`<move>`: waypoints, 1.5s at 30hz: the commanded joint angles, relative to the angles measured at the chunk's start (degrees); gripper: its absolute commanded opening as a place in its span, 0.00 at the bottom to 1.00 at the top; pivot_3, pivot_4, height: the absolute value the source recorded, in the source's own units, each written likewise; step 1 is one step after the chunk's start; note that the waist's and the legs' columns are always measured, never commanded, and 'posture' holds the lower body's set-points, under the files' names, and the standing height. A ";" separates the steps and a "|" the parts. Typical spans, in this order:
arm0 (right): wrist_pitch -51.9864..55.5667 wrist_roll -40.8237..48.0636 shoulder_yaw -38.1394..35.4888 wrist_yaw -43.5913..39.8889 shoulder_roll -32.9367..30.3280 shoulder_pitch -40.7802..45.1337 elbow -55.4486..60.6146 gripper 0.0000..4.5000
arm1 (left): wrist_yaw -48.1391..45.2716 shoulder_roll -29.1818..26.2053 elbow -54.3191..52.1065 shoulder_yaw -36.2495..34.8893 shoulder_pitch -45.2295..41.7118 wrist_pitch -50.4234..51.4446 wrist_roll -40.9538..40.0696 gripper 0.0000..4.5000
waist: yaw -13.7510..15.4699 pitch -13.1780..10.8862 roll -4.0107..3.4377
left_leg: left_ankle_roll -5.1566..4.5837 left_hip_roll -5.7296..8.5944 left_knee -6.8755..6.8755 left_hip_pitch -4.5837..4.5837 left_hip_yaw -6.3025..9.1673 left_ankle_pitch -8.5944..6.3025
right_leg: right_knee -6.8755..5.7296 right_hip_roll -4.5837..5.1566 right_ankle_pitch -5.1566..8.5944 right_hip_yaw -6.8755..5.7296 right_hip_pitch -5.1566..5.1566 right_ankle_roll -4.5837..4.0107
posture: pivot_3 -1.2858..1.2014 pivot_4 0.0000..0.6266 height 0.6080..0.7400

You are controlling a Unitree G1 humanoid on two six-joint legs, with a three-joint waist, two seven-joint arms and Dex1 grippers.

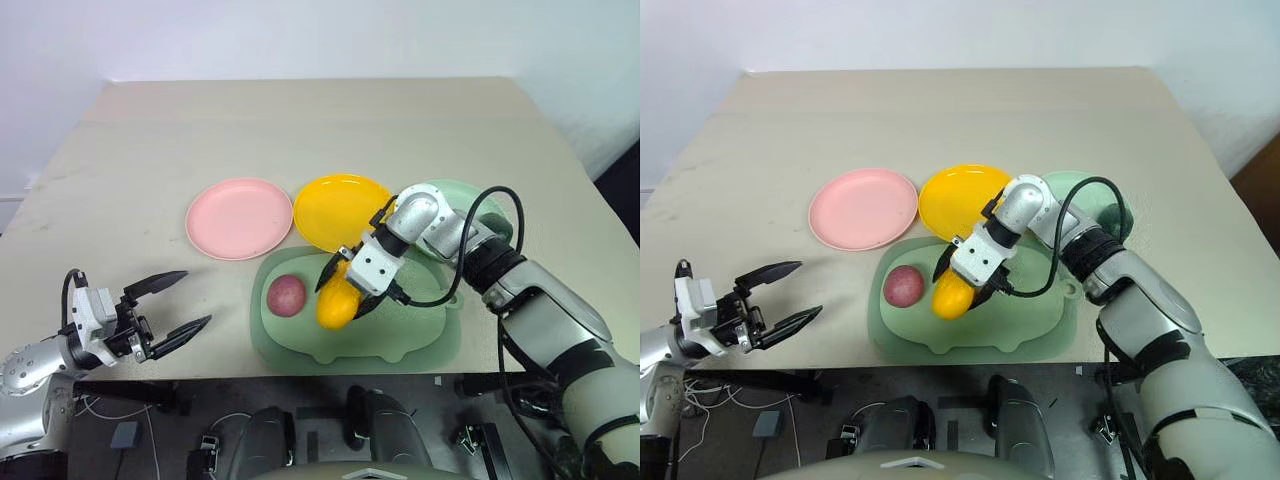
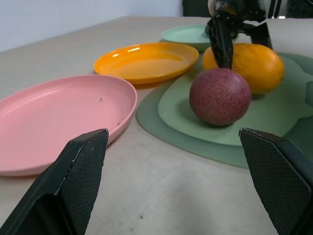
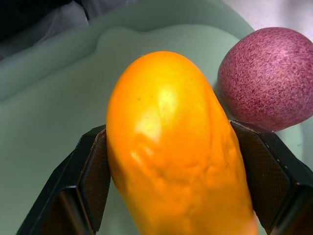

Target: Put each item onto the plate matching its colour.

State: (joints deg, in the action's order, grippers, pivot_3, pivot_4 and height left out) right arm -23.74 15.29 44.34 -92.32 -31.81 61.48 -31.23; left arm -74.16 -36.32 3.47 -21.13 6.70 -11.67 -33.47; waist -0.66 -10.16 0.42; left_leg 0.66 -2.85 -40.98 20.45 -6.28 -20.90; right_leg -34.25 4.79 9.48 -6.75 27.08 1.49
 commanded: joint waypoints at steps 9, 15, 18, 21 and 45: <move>12.43 -2.04 -15.37 9.06 5.65 13.26 -23.83 0.75 | -1.21 0.37 2.15 0.50 -2.83 -0.61 -0.18 1.00 | -0.29 -0.02 -0.04 | -0.01 -0.02 0.03 -0.01 -0.05 -0.01 | -0.01 -0.11 -0.04 0.00 0.04 -0.07 | 0.52 0.24 0.98; 7.57 -11.79 -17.98 19.03 8.13 13.86 -35.04 0.75 | -1.51 0.40 2.79 1.30 -3.78 -0.35 -0.16 1.00 | -0.30 -0.05 -0.08 | 0.07 0.02 0.02 0.14 -0.09 0.04 | 0.00 -0.05 -0.05 0.01 0.12 -0.05 | 0.52 0.24 0.98; 6.64 -15.06 -19.10 21.90 8.60 13.68 -37.25 0.75 | -1.48 0.02 3.09 1.52 -4.06 -0.05 -0.15 1.00 | -0.46 -0.05 -0.09 | 0.10 0.00 0.04 0.12 -0.08 0.05 | 0.00 -0.07 -0.05 0.01 0.13 -0.06 | 0.52 0.24 0.98; 4.64 -17.74 -20.30 24.26 8.43 13.13 -38.27 0.91 | -1.61 -0.41 3.19 1.60 -4.51 0.24 -0.14 1.00 | -0.50 -0.06 -0.10 | 0.11 0.00 0.04 0.11 -0.08 0.06 | -0.01 -0.08 -0.05 0.01 0.13 -0.06 | 0.52 0.24 0.98; 52.22 24.58 -66.15 11.24 -19.64 -54.73 46.76 0.99 | 0.31 -2.25 -6.27 9.04 -10.15 10.51 0.47 1.00 | 1.12 -0.14 -0.23 | -0.32 0.01 0.02 -0.09 0.25 -0.18 | 0.14 0.01 0.04 -0.04 -0.17 0.10 | 0.52 0.24 0.98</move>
State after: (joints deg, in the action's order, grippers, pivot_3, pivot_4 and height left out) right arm 27.84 37.06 -17.04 -81.43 -50.22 8.49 11.59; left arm -73.92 -37.69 -0.55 -12.08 -3.04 -1.66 -32.66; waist 0.46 -10.30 0.19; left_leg 0.34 -2.86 -40.96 20.31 -6.05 -21.08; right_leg -34.12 4.74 9.57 -6.72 26.91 1.67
